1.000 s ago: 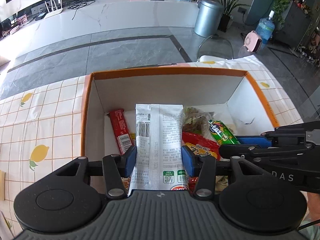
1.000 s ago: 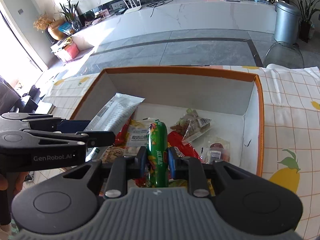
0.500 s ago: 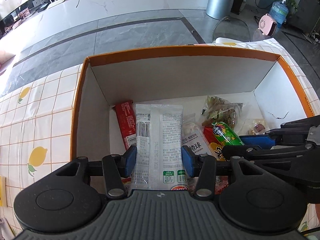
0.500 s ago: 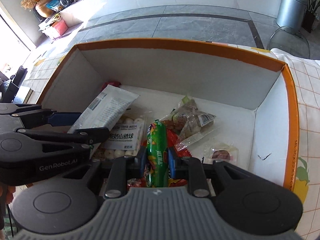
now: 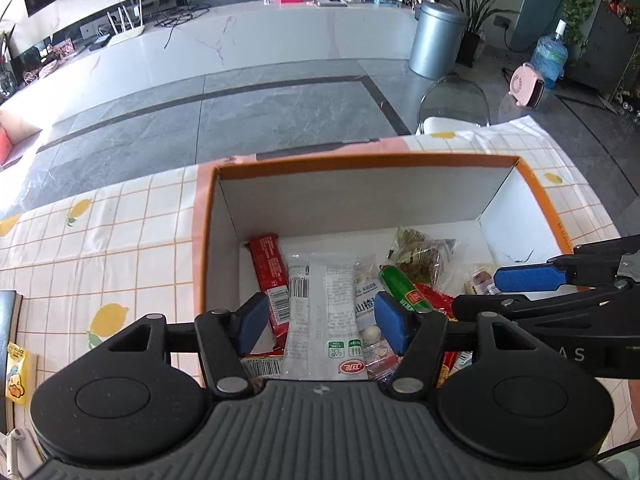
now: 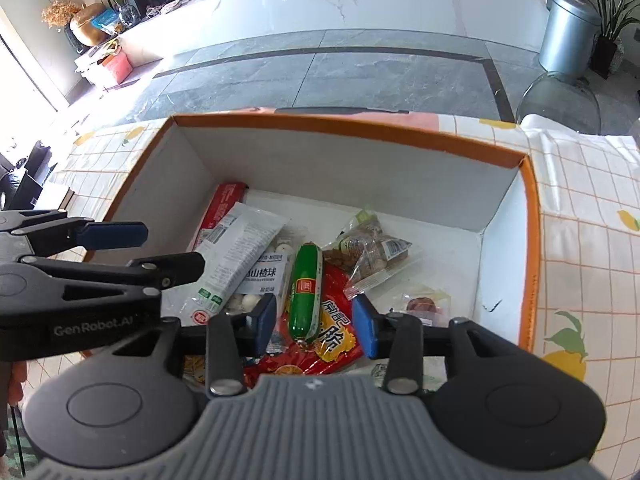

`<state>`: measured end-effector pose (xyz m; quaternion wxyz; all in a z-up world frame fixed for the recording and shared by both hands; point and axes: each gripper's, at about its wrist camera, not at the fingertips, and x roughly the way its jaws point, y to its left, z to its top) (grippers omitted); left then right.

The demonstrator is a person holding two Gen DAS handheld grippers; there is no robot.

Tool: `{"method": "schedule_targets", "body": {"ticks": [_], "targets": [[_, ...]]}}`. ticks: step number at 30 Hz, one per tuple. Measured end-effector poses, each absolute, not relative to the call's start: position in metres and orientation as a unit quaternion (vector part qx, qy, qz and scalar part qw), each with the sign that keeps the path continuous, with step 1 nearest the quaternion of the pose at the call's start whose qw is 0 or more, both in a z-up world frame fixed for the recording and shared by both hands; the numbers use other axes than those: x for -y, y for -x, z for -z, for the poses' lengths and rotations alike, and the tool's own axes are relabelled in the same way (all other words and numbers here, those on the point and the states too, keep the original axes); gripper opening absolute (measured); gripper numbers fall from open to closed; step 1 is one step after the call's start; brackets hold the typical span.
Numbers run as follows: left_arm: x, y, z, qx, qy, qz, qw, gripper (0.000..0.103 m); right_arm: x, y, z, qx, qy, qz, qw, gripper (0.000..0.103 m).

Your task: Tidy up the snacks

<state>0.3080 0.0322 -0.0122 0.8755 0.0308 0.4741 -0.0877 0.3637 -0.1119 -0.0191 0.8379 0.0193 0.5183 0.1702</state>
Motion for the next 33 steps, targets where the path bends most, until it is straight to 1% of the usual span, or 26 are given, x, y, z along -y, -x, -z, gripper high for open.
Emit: {"method": "schedule_targets", "body": {"ticks": [1, 2, 4, 8, 10, 12, 15, 16, 18, 19, 21, 23, 24, 25, 27, 30, 33], "targets": [[-0.034, -0.300, 0.001, -0.461, -0.030, 0.087, 0.883, 0.072, 0.113, -0.358, 0.009, -0.511, -0.019, -0.169, 0.843, 0.048], [-0.036, -0.292, -0.009, -0.448, -0.032, 0.085, 0.890, 0.071, 0.114, -0.352, 0.000, -0.503, -0.018, -0.167, 0.848, 0.048], [-0.038, -0.275, -0.028, -0.425, -0.039, 0.084, 0.901, 0.071, 0.117, -0.339, -0.019, -0.486, -0.016, -0.167, 0.858, 0.053], [-0.039, -0.237, -0.065, -0.374, -0.049, 0.075, 0.923, 0.071, 0.121, -0.303, -0.059, -0.442, -0.007, -0.163, 0.882, 0.060], [-0.038, -0.218, -0.081, -0.350, -0.046, 0.066, 0.933, 0.071, 0.125, -0.282, -0.076, -0.415, 0.000, -0.160, 0.896, 0.067], [-0.038, -0.200, -0.093, -0.326, -0.042, 0.061, 0.942, 0.071, 0.129, -0.260, -0.094, -0.389, 0.006, -0.158, 0.908, 0.067], [-0.036, -0.176, -0.106, -0.302, -0.037, 0.056, 0.951, 0.071, 0.137, -0.225, -0.113, -0.348, 0.006, -0.157, 0.924, 0.076], [-0.035, -0.167, -0.110, -0.295, -0.036, 0.056, 0.953, 0.071, 0.140, -0.212, -0.118, -0.335, 0.005, -0.156, 0.929, 0.077], [-0.032, -0.153, -0.113, -0.282, -0.038, 0.057, 0.957, 0.072, 0.144, -0.191, -0.126, -0.315, 0.005, -0.154, 0.936, 0.079], [-0.031, -0.144, -0.114, -0.275, -0.043, 0.055, 0.959, 0.075, 0.146, -0.178, -0.129, -0.302, 0.005, -0.153, 0.941, 0.082], [-0.026, -0.128, -0.115, -0.262, -0.059, 0.051, 0.962, 0.077, 0.148, -0.154, -0.133, -0.280, 0.008, -0.147, 0.949, 0.086], [-0.018, -0.114, -0.112, -0.247, -0.082, 0.045, 0.965, 0.084, 0.148, -0.130, -0.133, -0.262, 0.018, -0.134, 0.956, 0.087], [-0.014, -0.106, -0.110, -0.239, -0.092, 0.039, 0.966, 0.084, 0.148, -0.118, -0.131, -0.253, 0.022, -0.130, 0.959, 0.088], [-0.011, -0.098, -0.106, -0.230, -0.100, 0.031, 0.968, 0.085, 0.149, -0.107, -0.130, -0.245, 0.025, -0.127, 0.961, 0.092], [-0.005, -0.085, -0.099, -0.218, -0.115, 0.018, 0.969, 0.089, 0.150, -0.085, -0.125, -0.230, 0.027, -0.122, 0.965, 0.094], [-0.001, -0.070, -0.087, -0.217, -0.115, 0.008, 0.969, 0.090, 0.152, -0.058, -0.115, -0.218, 0.020, -0.115, 0.969, 0.096], [-0.005, -0.057, -0.074, -0.227, -0.095, 0.005, 0.969, 0.091, 0.153, -0.035, -0.104, -0.215, 0.006, -0.109, 0.971, 0.097]]}}
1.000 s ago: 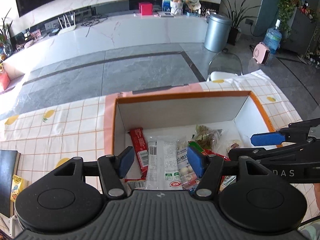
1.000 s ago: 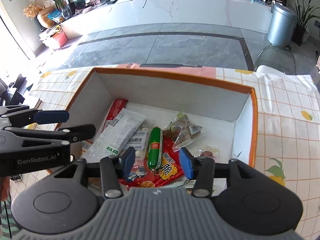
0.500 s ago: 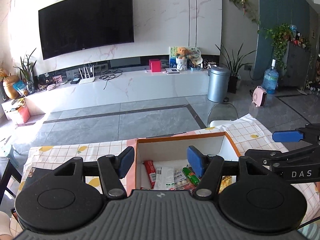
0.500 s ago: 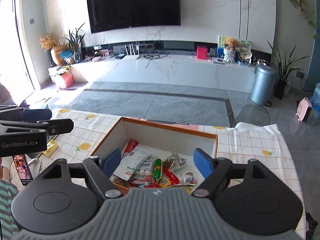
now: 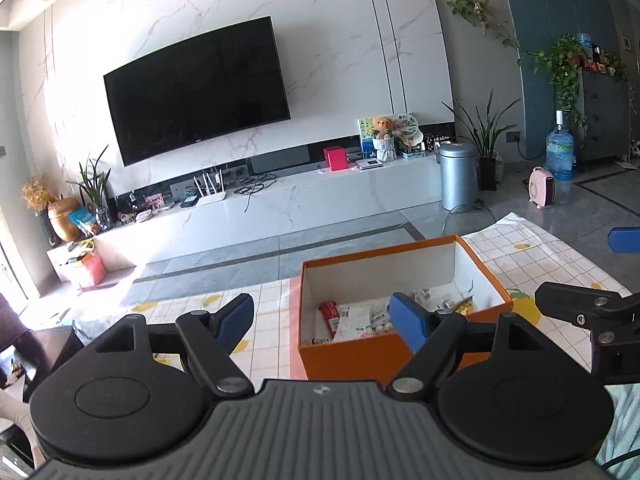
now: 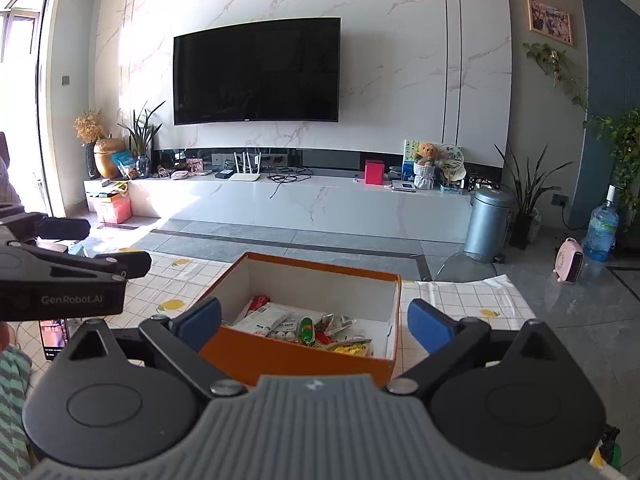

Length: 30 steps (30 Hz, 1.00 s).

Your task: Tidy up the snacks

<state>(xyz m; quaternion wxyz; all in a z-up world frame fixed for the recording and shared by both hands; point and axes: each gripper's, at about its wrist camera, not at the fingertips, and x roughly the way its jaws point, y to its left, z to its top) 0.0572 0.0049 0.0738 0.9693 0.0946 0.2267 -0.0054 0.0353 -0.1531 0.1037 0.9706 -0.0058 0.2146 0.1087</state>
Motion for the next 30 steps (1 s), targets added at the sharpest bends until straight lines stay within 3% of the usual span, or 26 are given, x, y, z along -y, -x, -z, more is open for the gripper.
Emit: {"method": "schedule_targets", "body": {"ticks": [16, 30], "targets": [[-0.017, -0.024, -0.010, -0.280, -0.043, -0.013, 0.959, 0.094, 0.144, 0.009, -0.029, -0.232, -0.024, -0.081, 0.969, 0.097], [-0.007, -0.024, 0.008, -0.301, -0.051, -0.006, 0.952, 0.094, 0.146, 0.005, -0.013, -0.236, -0.037, -0.074, 0.968, 0.097]]}}
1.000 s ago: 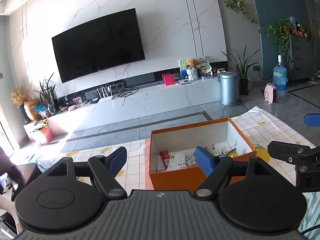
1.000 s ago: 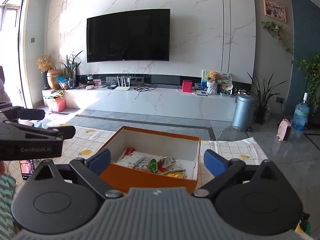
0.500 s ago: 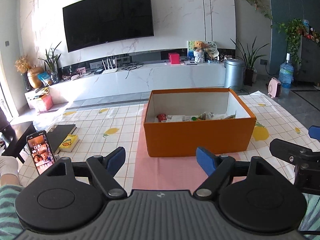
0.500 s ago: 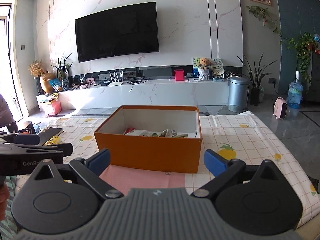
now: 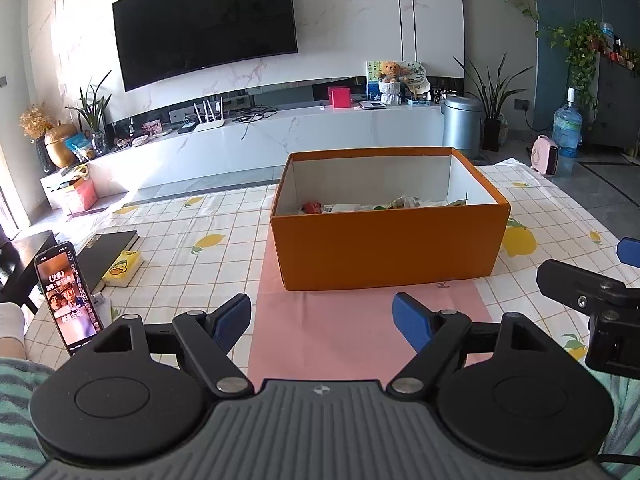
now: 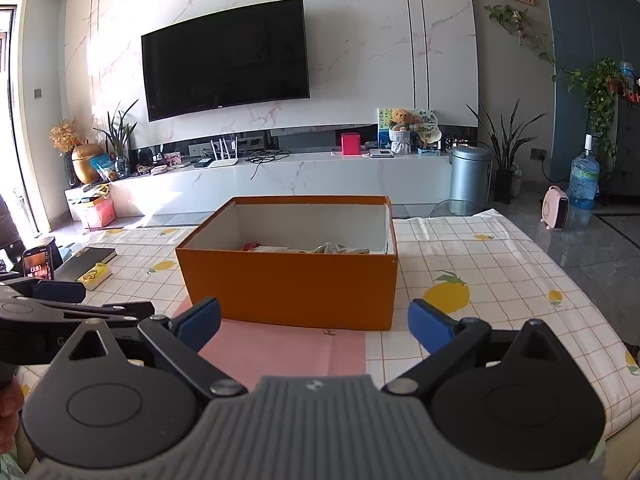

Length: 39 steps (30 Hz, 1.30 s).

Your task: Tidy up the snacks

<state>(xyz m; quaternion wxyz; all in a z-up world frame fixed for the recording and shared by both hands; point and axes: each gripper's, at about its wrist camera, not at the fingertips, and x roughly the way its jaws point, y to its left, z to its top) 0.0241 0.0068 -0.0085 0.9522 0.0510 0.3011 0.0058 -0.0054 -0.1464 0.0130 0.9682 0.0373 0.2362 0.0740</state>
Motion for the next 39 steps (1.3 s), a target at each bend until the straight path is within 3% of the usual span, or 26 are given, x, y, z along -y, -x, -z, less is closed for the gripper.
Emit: {"method": "schedule_targets", "body": {"ticks": [39], "targets": [[-0.006, -0.020, -0.004, -0.288, -0.034, -0.005, 0.957, 0.094, 0.149, 0.007, -0.015, -0.229, -0.043, -0.073, 0.970, 0.097]]}}
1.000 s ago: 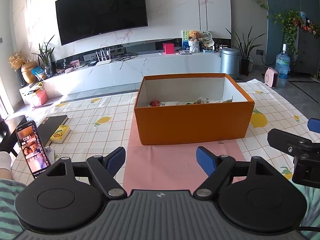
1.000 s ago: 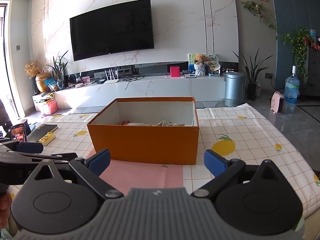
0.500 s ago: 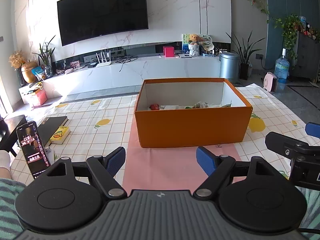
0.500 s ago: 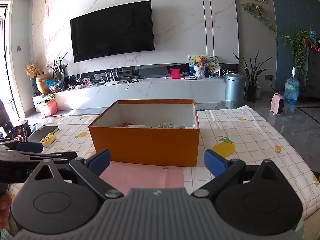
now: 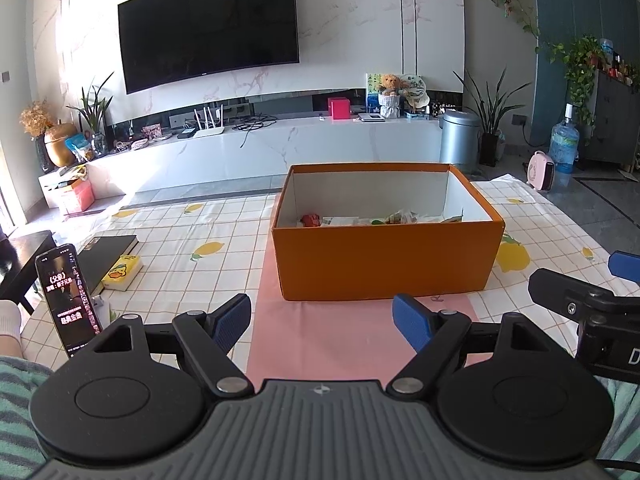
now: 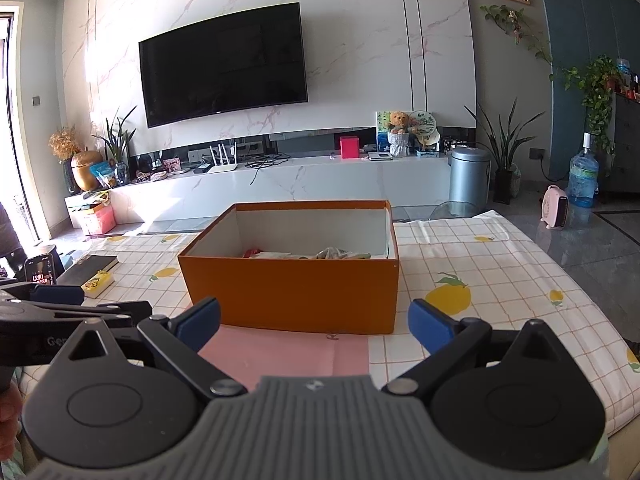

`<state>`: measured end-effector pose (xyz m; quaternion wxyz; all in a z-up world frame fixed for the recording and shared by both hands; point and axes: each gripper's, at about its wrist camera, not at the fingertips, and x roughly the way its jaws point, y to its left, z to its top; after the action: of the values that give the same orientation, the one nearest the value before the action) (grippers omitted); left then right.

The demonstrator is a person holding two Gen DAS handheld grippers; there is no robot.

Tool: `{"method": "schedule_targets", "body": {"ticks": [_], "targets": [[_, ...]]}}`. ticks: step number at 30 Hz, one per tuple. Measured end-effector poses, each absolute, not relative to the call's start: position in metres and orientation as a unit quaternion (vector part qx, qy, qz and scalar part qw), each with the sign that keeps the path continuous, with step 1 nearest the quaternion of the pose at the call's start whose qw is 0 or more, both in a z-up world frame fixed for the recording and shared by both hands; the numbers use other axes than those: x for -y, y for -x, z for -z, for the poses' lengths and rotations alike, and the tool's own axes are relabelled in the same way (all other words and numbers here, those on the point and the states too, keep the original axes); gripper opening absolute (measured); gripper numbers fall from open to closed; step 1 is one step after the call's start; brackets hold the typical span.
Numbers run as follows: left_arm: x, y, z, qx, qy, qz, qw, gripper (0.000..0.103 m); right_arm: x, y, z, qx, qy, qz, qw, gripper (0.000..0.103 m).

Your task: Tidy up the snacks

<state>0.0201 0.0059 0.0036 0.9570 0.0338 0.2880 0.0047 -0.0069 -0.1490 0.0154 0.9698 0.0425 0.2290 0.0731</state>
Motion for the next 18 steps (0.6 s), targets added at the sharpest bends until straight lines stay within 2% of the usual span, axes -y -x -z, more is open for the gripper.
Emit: {"method": "schedule_targets", "body": {"ticks": [18], "targets": [[-0.0077, -0.0157, -0.0068, -0.285, -0.020, 0.011, 0.958, 0.094, 0.1479, 0.0090, -0.0194, -0.227, -0.037, -0.076, 0.970, 0.097]]}}
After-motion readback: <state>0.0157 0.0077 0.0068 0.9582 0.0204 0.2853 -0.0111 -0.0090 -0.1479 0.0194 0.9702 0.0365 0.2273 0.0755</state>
